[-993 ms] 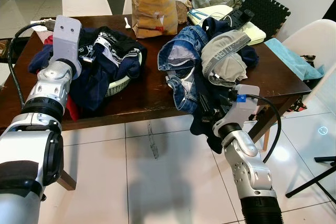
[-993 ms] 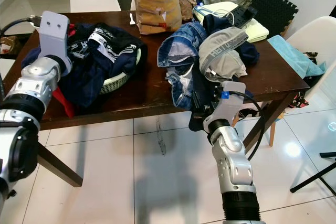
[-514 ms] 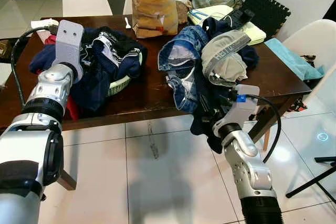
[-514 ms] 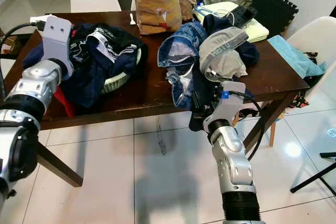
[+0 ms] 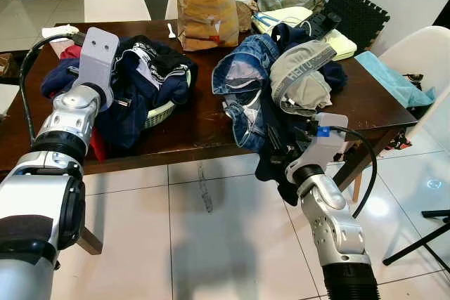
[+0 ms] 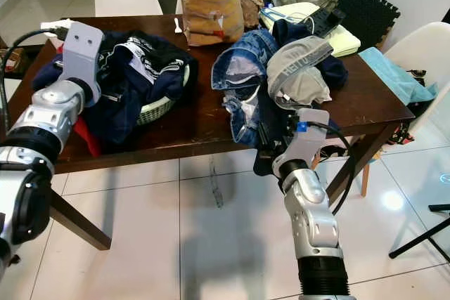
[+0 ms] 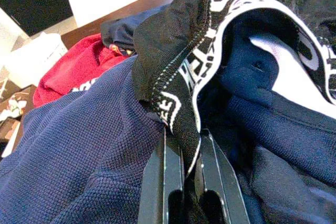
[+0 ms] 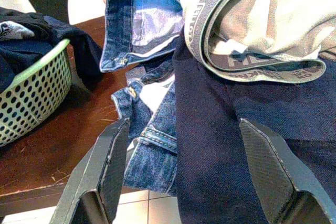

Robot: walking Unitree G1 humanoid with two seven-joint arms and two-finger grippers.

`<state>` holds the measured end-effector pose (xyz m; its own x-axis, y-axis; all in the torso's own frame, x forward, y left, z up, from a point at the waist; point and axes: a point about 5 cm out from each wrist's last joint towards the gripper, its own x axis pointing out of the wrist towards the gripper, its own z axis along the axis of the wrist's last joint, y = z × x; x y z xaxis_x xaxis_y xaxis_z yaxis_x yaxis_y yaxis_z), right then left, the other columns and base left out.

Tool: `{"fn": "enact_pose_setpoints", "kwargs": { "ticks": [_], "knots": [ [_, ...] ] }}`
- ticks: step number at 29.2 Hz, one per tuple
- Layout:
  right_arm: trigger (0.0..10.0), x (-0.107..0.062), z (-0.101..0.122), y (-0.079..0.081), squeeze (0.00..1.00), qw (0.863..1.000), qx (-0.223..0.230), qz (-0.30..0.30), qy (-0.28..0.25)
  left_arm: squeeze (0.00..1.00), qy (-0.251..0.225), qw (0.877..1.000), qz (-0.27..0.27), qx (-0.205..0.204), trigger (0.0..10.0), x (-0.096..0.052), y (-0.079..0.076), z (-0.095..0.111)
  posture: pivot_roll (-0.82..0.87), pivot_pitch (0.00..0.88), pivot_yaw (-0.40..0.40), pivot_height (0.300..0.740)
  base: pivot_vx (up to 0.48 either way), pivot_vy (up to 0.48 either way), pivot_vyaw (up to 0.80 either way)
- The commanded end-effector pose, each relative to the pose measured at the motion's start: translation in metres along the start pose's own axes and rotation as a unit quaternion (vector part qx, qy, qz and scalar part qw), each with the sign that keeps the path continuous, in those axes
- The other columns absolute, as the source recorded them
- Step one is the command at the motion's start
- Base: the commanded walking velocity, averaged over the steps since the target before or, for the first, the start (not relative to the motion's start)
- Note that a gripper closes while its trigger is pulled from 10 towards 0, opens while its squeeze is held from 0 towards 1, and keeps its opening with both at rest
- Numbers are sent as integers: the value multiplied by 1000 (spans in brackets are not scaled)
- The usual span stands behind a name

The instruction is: Hang hanger

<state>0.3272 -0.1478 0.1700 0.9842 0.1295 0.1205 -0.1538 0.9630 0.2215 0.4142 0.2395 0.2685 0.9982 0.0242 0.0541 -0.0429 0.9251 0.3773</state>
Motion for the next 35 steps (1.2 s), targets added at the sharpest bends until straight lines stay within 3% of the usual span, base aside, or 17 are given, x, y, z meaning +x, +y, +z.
{"fn": "enact_pose_setpoints", "kwargs": {
  "ticks": [1,5,6,7,8,9,10,11,12,17,23,24,31,32,33,34,35],
  "knots": [
    [10000,-1,-1,0,0,1000,2,-1,4,0,-6,1000,6,22,10000,0,6,5,-37,184,22,740,0,0,0],
    [10000,-1,-1,0,0,1000,2,-1,4,0,-30,998,33,35,10000,0,11,13,-37,181,24,740,0,0,0],
    [10000,-1,-1,0,0,1000,2,-1,4,1000,-64,995,62,47,10000,-1,17,23,-38,178,26,740,0,0,0],
    [10000,-1,-1,0,0,1000,2,-1,4,1000,-64,995,62,47,10000,-1,17,23,-38,178,26,740,0,0,0],
    [10000,-1,-2,0,0,1000,2,-1,4,1000,-108,987,99,63,10000,-3,24,38,-35,178,25,740,0,0,0],
    [10000,-1,-2,0,0,1000,2,-1,4,1000,-108,987,99,63,10000,-3,24,38,-35,178,25,740,0,0,0],
    [10000,-1,-2,1,0,1000,2,-1,5,1000,-158,976,129,76,10000,-6,28,53,-33,175,25,740,0,0,0],
    [10000,-1,-2,1,0,1000,2,-1,5,1000,-158,976,129,76,10000,-6,28,53,-33,175,25,740,0,0,0],
    [10000,-1,-2,1,0,1000,3,0,5,0,-198,967,143,78,10000,-9,29,65,-33,173,25,740,0,0,0],
    [10000,-1,-3,2,0,1000,3,2,6,0,-233,959,145,69,10000,-12,27,74,-34,166,27,740,0,0,0],
    [10000,0,-4,1,0,1000,2,2,6,0,-191,974,107,59,10000,-6,16,58,-37,159,26,740,0,0,0],
    [10000,-1,-3,1,0,1000,1,2,6,1000,-164,982,88,35,10000,-4,13,49,-41,156,27,740,0,0,0],
    [10000,-2,-3,0,0,1000,-1,1,6,1000,-106,993,51,24,10000,0,4,30,-46,153,27,740,0,0,0],
    [10000,-2,-3,-1,0,1000,-1,1,6,294,-92,994,47,39,10000,0,2,24,-47,155,27,740,0,0,0],
    [10000,-2,-3,-1,0,1000,-1,1,6,294,-92,994,47,39,10000,0,2,24,-47,155,27,740,0,0,0],
    [10000,-3,-3,-1,0,1000,-2,1,6,0,-75,996,39,38,10000,0,0,17,-50,159,26,740,0,0,0],
    [10000,-4,-3,-1,0,1000,-2,1,6,0,-61,997,33,32,10000,-1,-1,11,-54,165,26,740,0,0,0]
  ]
}}
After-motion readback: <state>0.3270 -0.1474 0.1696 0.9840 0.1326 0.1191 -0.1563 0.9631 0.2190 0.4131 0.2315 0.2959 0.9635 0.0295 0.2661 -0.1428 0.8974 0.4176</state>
